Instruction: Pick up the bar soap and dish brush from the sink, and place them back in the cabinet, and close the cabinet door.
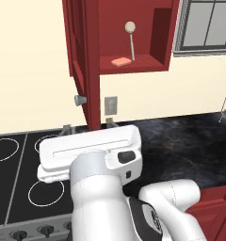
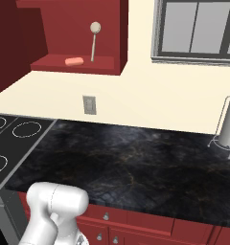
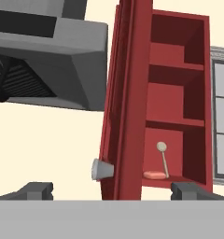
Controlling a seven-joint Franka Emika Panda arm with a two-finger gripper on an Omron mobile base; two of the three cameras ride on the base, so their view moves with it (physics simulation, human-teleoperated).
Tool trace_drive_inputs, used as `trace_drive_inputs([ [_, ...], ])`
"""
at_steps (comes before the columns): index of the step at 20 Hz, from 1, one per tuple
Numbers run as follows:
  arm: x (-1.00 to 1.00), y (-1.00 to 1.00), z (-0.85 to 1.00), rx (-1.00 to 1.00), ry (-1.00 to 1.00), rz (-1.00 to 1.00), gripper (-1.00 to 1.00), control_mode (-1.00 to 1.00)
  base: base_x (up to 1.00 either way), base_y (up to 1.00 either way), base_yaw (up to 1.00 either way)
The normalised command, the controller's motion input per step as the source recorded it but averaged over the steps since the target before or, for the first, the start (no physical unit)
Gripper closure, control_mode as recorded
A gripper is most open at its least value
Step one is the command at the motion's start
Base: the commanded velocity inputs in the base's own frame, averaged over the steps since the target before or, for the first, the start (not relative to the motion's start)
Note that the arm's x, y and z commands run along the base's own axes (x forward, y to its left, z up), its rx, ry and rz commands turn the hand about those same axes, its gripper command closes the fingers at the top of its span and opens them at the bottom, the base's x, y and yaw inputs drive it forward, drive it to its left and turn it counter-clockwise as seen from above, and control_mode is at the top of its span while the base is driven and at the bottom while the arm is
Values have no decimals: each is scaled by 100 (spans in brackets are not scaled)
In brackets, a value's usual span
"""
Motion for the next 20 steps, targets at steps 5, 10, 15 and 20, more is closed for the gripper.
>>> trace_drive_inputs([
  [5, 22, 21, -14, 0, -1, -2, -100, -100, 0, 0, 0],
  [10, 19, 22, -7, 0, 0, -1, -100, -100, 0, 0, 0],
  [15, 19, 8, 0, 0, -2, -1, -100, -100, 0, 0, 0],
  [20, 19, 0, 0, 0, -3, -3, -100, -100, 0, 0, 0],
])
